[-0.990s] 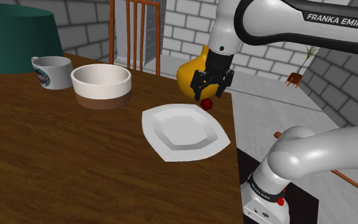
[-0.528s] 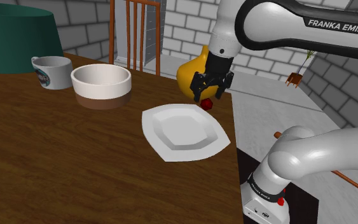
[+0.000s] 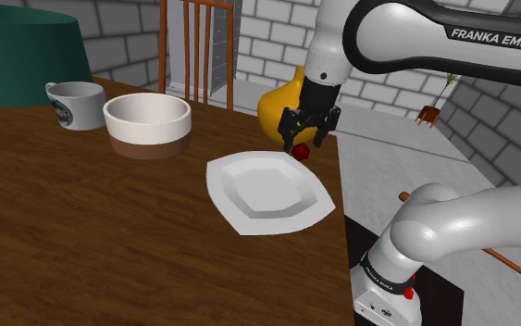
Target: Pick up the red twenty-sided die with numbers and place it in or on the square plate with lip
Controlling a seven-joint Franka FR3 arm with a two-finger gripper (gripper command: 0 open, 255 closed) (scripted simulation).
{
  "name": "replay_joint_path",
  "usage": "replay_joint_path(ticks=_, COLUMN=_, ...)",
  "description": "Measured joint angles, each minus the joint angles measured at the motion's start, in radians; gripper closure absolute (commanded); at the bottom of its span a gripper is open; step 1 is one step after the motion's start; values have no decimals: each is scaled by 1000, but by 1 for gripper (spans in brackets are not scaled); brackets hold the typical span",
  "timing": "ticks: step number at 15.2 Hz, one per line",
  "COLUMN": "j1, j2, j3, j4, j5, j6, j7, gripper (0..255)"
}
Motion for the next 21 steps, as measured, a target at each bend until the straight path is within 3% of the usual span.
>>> replay_joint_path(ticks=5, j1=-3, j2=15, j3=-3, j4=9, j5=-3, j6=2, j7=-6, gripper=255)
replay_joint_path(ticks=6, j1=-4, j2=21, j3=-2, j4=16, j5=-4, j6=-5, j7=-5, gripper=0)
replay_joint_path(ticks=8, j1=-4, j2=20, j3=-2, j4=17, j5=-4, j6=-6, j7=-4, gripper=0)
replay_joint_path(ticks=9, j1=-39, j2=15, j3=13, j4=34, j5=13, j6=-27, j7=47, gripper=0)
replay_joint_path(ticks=10, j1=-101, j2=6, j3=40, j4=61, j5=43, j6=-58, j7=189, gripper=0)
replay_joint_path(ticks=12, j1=-158, j2=-12, j3=68, j4=64, j5=77, j6=-78, j7=362, gripper=0)
replay_joint_path(ticks=21, j1=-169, j2=-41, j3=96, j4=-5, j5=110, j6=-14, j7=416, gripper=0)
